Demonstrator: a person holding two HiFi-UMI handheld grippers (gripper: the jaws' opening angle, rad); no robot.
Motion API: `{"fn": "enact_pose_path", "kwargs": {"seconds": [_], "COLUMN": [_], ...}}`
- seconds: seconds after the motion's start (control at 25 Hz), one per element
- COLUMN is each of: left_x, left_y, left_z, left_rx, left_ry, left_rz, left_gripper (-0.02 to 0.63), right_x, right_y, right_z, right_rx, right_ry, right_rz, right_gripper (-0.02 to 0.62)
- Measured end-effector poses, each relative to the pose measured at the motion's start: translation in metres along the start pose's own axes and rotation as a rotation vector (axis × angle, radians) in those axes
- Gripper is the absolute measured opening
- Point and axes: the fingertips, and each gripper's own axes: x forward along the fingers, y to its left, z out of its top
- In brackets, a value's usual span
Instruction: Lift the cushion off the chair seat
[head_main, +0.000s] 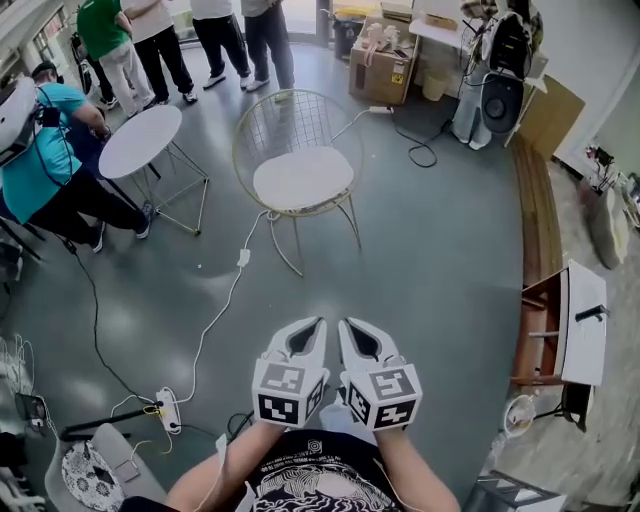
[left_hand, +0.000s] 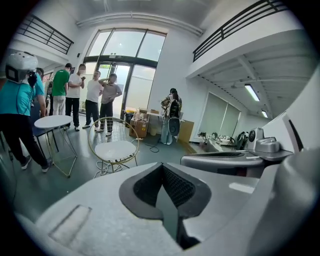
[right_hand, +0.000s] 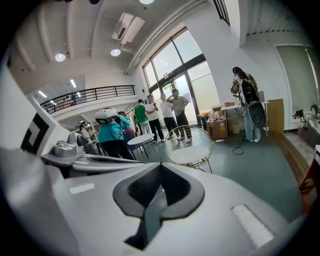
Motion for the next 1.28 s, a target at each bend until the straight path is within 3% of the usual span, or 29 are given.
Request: {"fn": "enact_pose_path", "kwargs": {"seconds": [0.32,0.76,1.28], "left_x": [0.055,0.103,0.181], "left_y": [-0.015,-0.015,0.034], "left_z": [0.028,0.051,0.093], "left_rx": [0.003,0.012,-0.014], "left_ry": [-0.025,-0.029,-0.046], "left_rz": [0.051,0.045,0.016], "left_gripper": [-0.003,-0.003,-0.003], "right_x": [0.018,0.043,0.126], "right_y": [-0.054,-0.092,-0.134], "right_z": [0.025,0.040,0.070], "right_rx": [-0.022,-0.020,-0.049], "right_ry": [0.007,0.017,0.048], "right_rz": [0.073,0.086,0.064], "right_gripper": [-0.002,-0.002,-0.002]}}
